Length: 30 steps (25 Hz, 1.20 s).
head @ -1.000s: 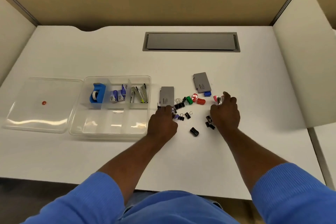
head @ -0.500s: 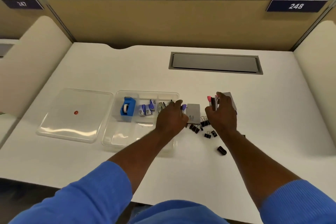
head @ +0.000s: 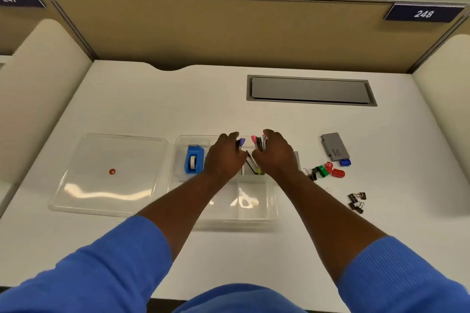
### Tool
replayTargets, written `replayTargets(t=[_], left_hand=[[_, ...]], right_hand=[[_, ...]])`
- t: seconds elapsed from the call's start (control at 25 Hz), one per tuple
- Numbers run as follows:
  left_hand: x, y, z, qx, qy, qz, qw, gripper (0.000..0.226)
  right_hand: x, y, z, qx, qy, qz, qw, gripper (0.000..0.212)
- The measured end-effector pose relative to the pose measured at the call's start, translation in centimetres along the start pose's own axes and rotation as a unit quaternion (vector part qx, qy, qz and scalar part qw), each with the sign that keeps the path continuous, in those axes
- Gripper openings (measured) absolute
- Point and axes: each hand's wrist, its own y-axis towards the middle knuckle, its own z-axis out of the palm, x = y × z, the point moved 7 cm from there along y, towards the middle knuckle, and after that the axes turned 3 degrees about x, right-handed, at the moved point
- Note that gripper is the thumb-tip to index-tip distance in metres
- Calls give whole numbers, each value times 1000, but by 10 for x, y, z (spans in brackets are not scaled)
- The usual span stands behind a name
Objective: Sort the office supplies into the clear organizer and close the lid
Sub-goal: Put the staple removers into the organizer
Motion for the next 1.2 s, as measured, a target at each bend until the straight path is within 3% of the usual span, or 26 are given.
replayTargets(t=[0.12,0.56,0.72,0.84,1.04,1.2], left_hand=[[16,9,-4,18,17,-2,1000,58],[35,19,-5,36,14,8,999,61],[28,20,0,44,-2,16,999,61],[17,22,5,57,-80,4,995,58],[4,20,11,73,-181,2,981,48],[3,17,18,94,-177,24,979,47]], right_hand=[[3,4,20,16,-59,31,998,30],[9,1,50,46,-73,48,995,42],[18,-6,37,36,27,7,999,40],[25,-14,36,63,128,-39,989,40],[12,-19,31,30,169,-13,985,28],[3,-22,25,1,151,12,988,30]])
